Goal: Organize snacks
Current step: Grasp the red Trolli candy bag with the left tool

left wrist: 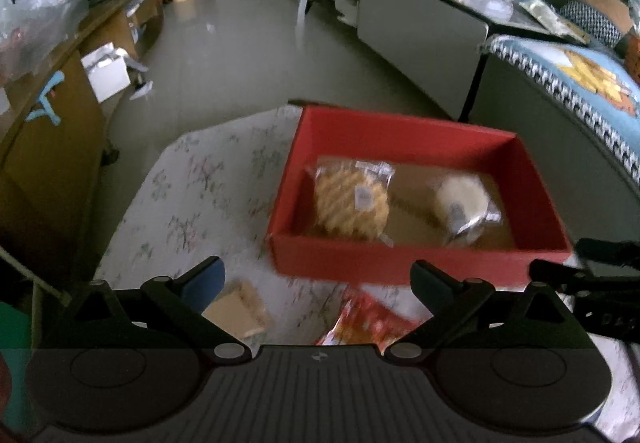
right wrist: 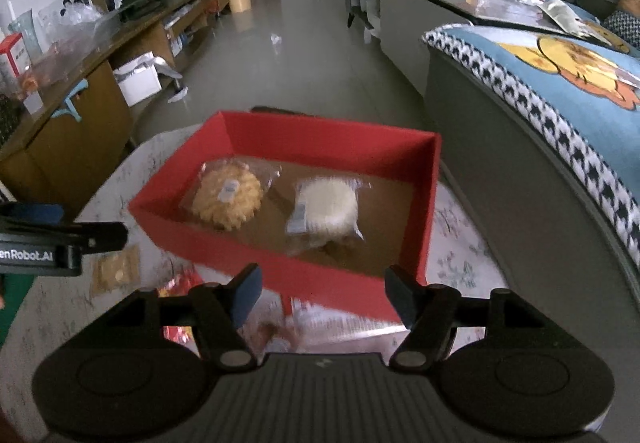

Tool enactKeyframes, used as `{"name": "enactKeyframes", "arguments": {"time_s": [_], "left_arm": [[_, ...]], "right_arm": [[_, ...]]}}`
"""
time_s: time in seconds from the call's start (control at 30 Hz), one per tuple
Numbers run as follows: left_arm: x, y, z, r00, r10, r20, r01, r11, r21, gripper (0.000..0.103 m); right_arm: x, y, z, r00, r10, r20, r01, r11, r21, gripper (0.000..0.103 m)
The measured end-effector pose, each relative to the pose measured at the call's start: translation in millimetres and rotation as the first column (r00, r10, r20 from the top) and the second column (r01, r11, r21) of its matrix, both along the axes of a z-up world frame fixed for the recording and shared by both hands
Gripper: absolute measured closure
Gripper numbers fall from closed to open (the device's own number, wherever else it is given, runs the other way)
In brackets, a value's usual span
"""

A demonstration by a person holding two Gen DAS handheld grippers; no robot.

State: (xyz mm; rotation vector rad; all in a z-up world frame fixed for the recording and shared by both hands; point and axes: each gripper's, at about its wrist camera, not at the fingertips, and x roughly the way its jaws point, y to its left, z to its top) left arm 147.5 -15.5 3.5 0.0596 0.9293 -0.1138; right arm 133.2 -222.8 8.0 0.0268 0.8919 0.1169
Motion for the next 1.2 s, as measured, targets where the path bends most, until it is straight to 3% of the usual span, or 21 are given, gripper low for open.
{"name": "enactKeyframes", "arguments": {"time_s": [0.23,0.4,0.57,0.7,0.9,1.03,1.2], "left_arm": [[-15.8,16.3,-10.9,0.999,0.002,-0.046,-0.002,1.000,-0.003,0.002],[-21.5,12.7,-19.0,0.997,-0.047,-0.069,0.046,0.999,-0.010,0.001],[-8.1,-9.1,-43.6,0.982,-0.122,-0.141,0.119,0.993,-0.025,0.000],[5.0,-21.8,-70.4,0.968,-0.140,-0.208,0.139,0.990,-0.020,0.001],[25.6,-36.1,-95.2,0.960,-0.145,-0.240,0.153,0.988,0.018,0.001],[31.0,-36.6,-107.2,0.950,-0.131,-0.283,0.144,0.989,0.027,0.010],[15.6,-36.8,-98.8,0.948,-0.154,-0.277,0.172,0.984,0.039,0.035]], "right_arm": [[-20.7,2.6,-7.7,0.999,0.027,-0.036,-0.027,0.999,-0.017,0.029],[-31.6,-3.2,-11.0,0.998,0.015,-0.057,-0.015,1.000,-0.010,0.029],[-34.0,-8.2,-16.2,0.997,0.014,-0.080,-0.014,1.000,-0.003,0.028],[-29.9,-13.5,-24.7,0.993,0.017,-0.113,-0.017,1.000,0.004,0.028],[-20.6,-17.5,-31.8,0.989,0.015,-0.146,-0.014,1.000,0.014,0.028],[-17.9,-20.9,-31.8,0.988,0.015,-0.153,-0.012,1.000,0.021,0.028],[-16.5,-23.7,-33.5,0.987,0.007,-0.159,-0.006,1.000,0.009,0.028]]}}
